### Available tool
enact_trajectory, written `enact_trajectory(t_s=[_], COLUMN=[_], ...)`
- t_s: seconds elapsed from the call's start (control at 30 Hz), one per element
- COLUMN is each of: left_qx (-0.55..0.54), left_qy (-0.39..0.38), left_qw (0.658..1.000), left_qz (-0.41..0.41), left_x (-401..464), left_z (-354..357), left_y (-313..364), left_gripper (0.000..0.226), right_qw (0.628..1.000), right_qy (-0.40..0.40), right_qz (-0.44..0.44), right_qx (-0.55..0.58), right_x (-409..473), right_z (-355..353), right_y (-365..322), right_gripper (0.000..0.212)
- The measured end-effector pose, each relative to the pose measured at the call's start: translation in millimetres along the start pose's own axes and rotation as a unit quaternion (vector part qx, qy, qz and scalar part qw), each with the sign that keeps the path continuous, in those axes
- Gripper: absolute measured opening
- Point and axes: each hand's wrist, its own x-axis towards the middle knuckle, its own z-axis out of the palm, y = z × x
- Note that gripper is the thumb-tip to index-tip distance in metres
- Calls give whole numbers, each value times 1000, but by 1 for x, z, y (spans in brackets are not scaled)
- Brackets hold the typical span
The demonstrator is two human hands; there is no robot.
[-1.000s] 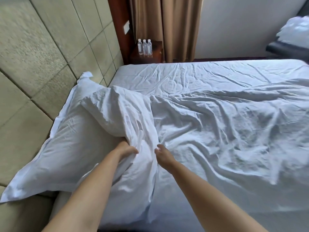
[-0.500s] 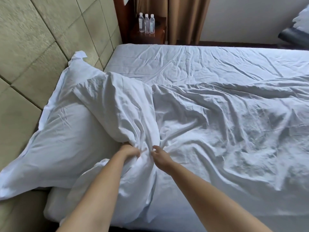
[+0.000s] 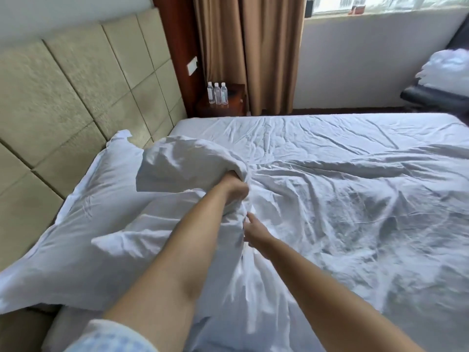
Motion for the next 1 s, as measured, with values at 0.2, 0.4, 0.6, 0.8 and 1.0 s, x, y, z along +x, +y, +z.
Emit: enact_trajectory(t_s=[0.2, 0.4, 0.6, 0.8, 1.0], left_qx=[128, 225, 367, 404, 425], left_qy=[-78, -310, -316, -113, -295], left_qw=[983, 920, 875, 907, 854], left_qz=[111, 85, 12, 30, -52], left_x=[-7, -23, -21, -46, -76], left_z=[134, 296, 356, 281, 253], left_y=[161, 210, 190, 157, 48], left_gripper=[43, 68, 53, 39, 71], right_qw=[987, 958, 929, 909, 936], right_qy=[17, 108, 164, 242, 275], right_qz=[27, 183, 238, 196, 193], right_qx=[157, 195, 230, 277, 106], right_x=[-51, -80, -87, -90, -115], right_z=[-164, -260, -281, -275, -243], right_y=[52, 172, 219, 209, 200], right_gripper=[21, 23, 36, 69, 85])
